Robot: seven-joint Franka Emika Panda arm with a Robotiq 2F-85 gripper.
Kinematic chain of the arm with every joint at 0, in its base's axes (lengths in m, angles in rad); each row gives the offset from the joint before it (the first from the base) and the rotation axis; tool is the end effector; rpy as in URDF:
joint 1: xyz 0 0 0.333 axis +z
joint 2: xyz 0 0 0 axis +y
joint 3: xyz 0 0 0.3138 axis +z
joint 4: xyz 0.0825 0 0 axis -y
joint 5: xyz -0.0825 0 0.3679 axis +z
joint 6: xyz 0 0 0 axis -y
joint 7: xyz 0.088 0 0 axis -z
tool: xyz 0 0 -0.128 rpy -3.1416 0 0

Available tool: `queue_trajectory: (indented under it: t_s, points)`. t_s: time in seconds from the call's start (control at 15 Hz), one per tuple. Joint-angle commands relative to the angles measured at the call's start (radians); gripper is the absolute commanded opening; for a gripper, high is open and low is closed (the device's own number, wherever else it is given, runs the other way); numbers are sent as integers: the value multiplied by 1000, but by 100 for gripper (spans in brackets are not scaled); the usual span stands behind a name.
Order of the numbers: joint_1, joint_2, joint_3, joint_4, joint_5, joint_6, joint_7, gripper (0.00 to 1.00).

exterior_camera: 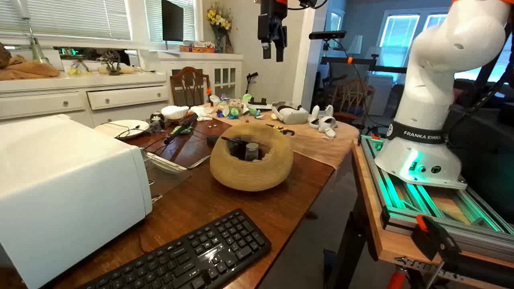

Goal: Put the black stick on the microwave

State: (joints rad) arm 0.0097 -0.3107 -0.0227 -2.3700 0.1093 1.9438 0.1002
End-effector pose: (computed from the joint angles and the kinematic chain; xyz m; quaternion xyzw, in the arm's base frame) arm 0.4192 0.0039 0.4204 -0.9938 0.0784 0.0600 0.0505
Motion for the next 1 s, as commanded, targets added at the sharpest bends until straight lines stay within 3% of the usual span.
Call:
queue_trajectory:
  t_s: [0.0, 0.4, 0.73, 0.93]
  points:
    - [-9, 0, 8, 1, 2, -2, -2, 100]
    - [-9, 0, 8, 1, 2, -2, -2, 100]
    - [-60, 104, 6, 87, 23, 46, 248, 100]
    - [-78, 230, 5, 189, 28, 115, 379, 100]
